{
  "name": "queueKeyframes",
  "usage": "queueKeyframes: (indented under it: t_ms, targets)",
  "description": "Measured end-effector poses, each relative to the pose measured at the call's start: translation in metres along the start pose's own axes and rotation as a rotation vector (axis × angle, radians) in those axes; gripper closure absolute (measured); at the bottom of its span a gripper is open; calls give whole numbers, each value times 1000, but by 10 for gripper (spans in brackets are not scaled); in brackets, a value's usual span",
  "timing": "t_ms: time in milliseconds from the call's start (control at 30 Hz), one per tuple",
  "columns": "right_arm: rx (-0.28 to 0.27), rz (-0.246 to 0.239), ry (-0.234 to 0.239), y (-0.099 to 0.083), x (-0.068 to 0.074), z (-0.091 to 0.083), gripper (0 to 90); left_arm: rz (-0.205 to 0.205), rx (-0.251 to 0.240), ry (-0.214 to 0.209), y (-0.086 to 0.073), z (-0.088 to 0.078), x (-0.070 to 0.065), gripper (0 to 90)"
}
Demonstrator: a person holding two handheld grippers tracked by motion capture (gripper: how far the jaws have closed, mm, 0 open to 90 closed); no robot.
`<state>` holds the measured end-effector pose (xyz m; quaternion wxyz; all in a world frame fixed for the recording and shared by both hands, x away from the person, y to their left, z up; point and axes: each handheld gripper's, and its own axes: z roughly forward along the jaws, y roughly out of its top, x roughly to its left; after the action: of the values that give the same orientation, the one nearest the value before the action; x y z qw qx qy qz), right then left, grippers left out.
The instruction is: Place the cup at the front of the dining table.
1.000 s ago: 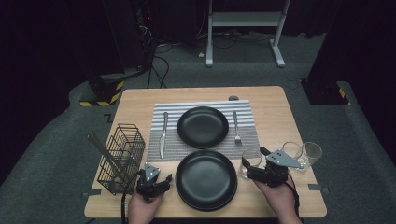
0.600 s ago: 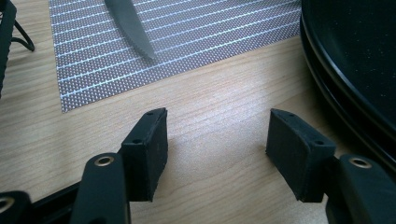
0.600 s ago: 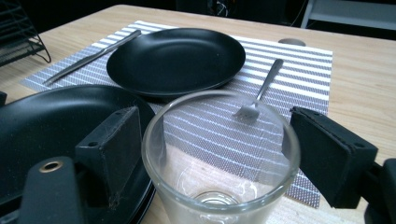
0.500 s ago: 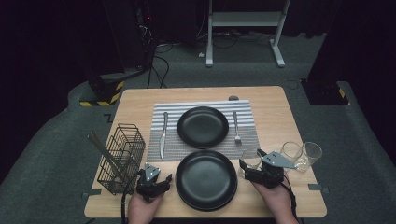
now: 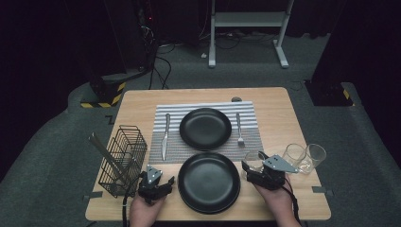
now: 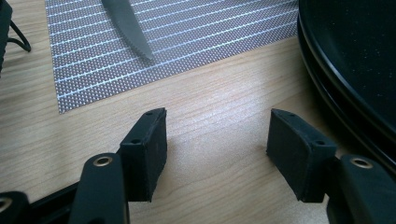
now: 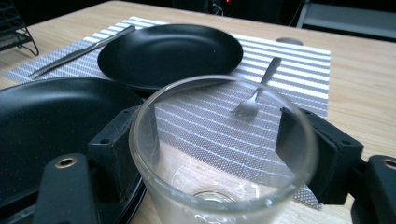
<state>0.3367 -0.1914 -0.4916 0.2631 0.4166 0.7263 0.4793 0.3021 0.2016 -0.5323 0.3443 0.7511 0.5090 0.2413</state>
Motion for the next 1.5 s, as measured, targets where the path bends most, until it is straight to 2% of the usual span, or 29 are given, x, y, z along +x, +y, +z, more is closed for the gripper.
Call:
queueKeyframes:
  t_ms: [133,433,833,1333,1500]
  targets:
    - [12,-12,-4,-2,2,4,247,3,2,0,0,0,0,382]
    - [-6,4,5,-2,-1,0,249,-1,-2,1,0,0,0,382]
    - [-20,1,7,-2,-1,-8,271,1,0,0,0,0,0,383]
    - [-29,-13,-1,-2,0,-5,273,2,-1,-2,0,1,0,378]
    - [-32,-3,3,-2,0,-4,277,2,0,-3,1,1,0,380]
